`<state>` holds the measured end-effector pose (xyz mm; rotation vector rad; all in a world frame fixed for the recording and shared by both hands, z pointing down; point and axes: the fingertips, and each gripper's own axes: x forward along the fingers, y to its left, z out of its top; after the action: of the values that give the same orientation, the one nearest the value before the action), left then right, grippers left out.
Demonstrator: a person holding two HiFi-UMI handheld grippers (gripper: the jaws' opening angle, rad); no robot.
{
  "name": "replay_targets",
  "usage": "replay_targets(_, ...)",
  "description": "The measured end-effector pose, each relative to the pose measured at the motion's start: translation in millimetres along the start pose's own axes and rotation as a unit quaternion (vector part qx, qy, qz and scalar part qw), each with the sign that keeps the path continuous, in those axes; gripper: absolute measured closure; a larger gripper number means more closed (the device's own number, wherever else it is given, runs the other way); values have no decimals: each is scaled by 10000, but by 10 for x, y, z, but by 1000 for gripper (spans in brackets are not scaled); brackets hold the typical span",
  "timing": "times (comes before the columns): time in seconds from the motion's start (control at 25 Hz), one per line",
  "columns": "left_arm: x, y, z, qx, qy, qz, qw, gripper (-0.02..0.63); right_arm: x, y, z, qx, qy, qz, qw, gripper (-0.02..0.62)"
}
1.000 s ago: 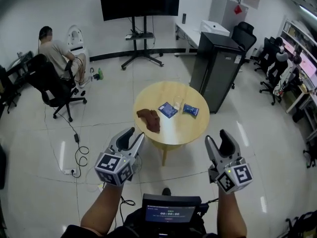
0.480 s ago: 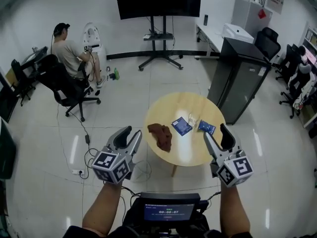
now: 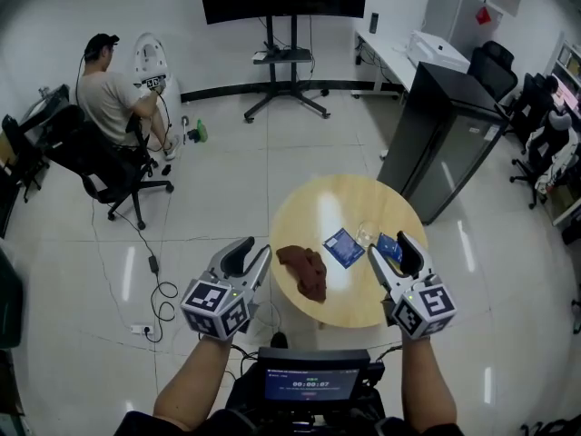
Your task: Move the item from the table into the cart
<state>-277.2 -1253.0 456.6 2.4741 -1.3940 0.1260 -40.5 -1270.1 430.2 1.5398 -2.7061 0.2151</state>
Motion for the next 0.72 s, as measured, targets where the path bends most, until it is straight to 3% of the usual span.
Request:
replay_targets(0.12, 356, 522, 25, -7, 102, -137, 9999, 451, 647, -6, -198, -21, 251, -90, 9996, 316)
replay_targets(0.32, 958, 1090, -258, -82, 510, -243, 9984, 449, 1492, -61, -746, 62, 769, 46, 9970, 299)
replay_targets(0.36, 1048, 1163, -323, -146, 584, -226, 9979, 449, 1609, -92, -867, 138, 893, 70, 9959, 257)
replay_targets(0.72, 1830, 1395, -910, -426, 1114, -98, 9928, 451, 2306, -618, -1794, 113, 1865, 343, 9818, 256)
